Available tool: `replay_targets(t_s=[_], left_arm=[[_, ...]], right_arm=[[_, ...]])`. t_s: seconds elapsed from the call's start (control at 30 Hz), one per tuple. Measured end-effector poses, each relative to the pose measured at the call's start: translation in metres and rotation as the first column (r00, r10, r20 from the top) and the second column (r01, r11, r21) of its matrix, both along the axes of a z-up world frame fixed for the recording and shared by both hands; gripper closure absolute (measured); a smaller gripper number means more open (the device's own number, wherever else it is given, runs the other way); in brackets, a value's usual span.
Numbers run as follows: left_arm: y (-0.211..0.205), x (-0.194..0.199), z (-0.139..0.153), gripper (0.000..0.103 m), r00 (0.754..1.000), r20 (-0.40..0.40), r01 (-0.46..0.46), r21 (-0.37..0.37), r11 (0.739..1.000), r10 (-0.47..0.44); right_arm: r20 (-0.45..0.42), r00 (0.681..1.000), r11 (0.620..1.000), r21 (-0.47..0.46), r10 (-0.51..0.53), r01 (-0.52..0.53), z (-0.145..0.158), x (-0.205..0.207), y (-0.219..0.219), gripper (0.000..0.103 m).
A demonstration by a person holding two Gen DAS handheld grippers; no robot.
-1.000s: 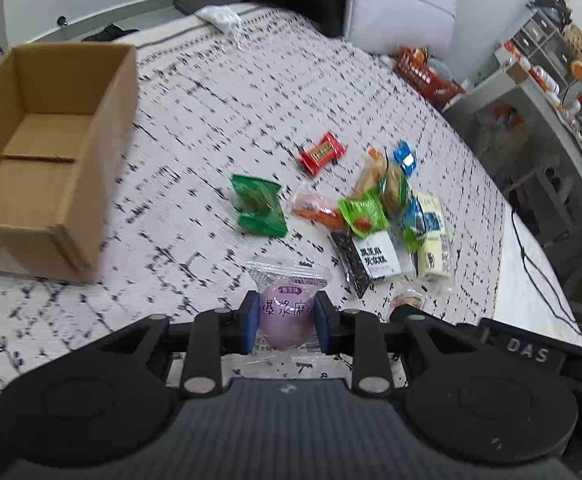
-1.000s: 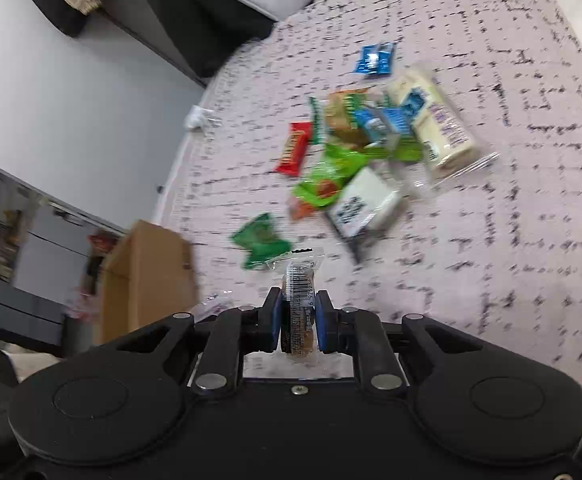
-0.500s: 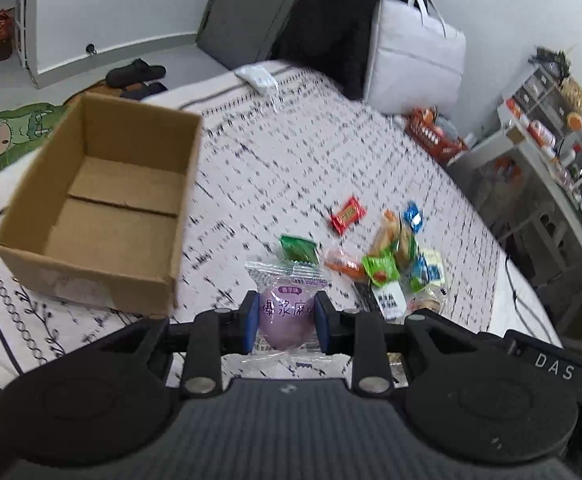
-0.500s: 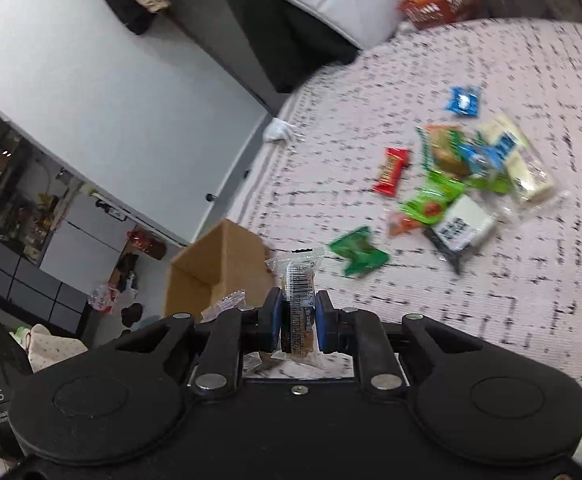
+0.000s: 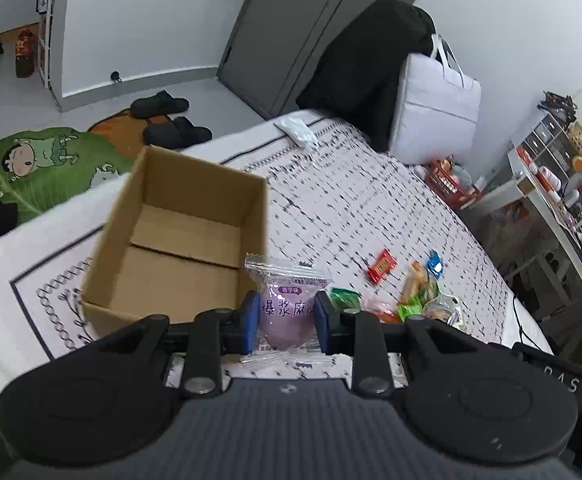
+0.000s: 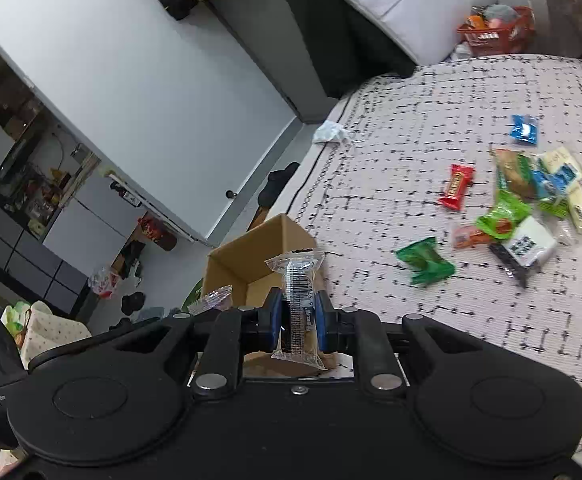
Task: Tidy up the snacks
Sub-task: 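Carry the pink bag and clear stick packet over the cardboard box with both tools, then open right tool dropping the stick packet while left tool releases pink bag into box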
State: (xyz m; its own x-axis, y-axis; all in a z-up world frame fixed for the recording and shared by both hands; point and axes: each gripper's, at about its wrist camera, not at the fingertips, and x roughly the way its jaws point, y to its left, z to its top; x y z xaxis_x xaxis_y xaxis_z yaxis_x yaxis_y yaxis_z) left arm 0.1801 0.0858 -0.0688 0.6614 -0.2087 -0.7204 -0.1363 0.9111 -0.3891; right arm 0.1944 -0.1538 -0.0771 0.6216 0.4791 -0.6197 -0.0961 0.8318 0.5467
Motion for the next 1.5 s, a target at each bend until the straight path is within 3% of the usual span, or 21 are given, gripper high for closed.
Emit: replay_targets(t_s=[0.4, 0.77, 1.07, 1.13, 1.27, 1.5], left_arm=[[0.064, 0.001, -0.002, 0.075, 0.999, 0.007, -0.052, 0.055, 0.997, 0.051], [0.106, 0.020, -0.021, 0.075, 0.994, -0.023, -0.109, 0.028, 0.994, 0.109], [0.108, 0.048, -0.043, 0.075, 0.995, -0.070, -0.072, 0.003, 0.997, 0.072], [0.106, 0.053, -0.047, 0.075, 0.995, -0.083, -0.062, 0.001, 0.998, 0.062], [0.103, 0.062, -0.055, 0.075, 0.992, -0.114, -0.045, -0.005, 0.999, 0.045], [0.104, 0.068, -0.060, 0.075, 0.987, -0.153, -0.043, 0.024, 0.999, 0.047]], right_arm=[[0.026, 0.998, 0.998, -0.032, 0.052, -0.051, -0.001, 0.024, 0.059, 0.086], [-0.023, 0.993, 0.992, -0.047, 0.118, -0.119, -0.021, 0.047, 0.107, 0.086], [-0.067, 0.993, 0.994, -0.056, 0.093, -0.097, -0.036, 0.063, 0.115, 0.085], [-0.088, 0.992, 0.994, -0.048, 0.089, -0.093, -0.038, 0.067, 0.115, 0.081], [-0.111, 0.992, 0.997, -0.035, 0.064, -0.068, -0.042, 0.070, 0.110, 0.054], [-0.112, 0.993, 0.999, -0.025, 0.036, -0.039, -0.038, 0.063, 0.099, 0.046]])
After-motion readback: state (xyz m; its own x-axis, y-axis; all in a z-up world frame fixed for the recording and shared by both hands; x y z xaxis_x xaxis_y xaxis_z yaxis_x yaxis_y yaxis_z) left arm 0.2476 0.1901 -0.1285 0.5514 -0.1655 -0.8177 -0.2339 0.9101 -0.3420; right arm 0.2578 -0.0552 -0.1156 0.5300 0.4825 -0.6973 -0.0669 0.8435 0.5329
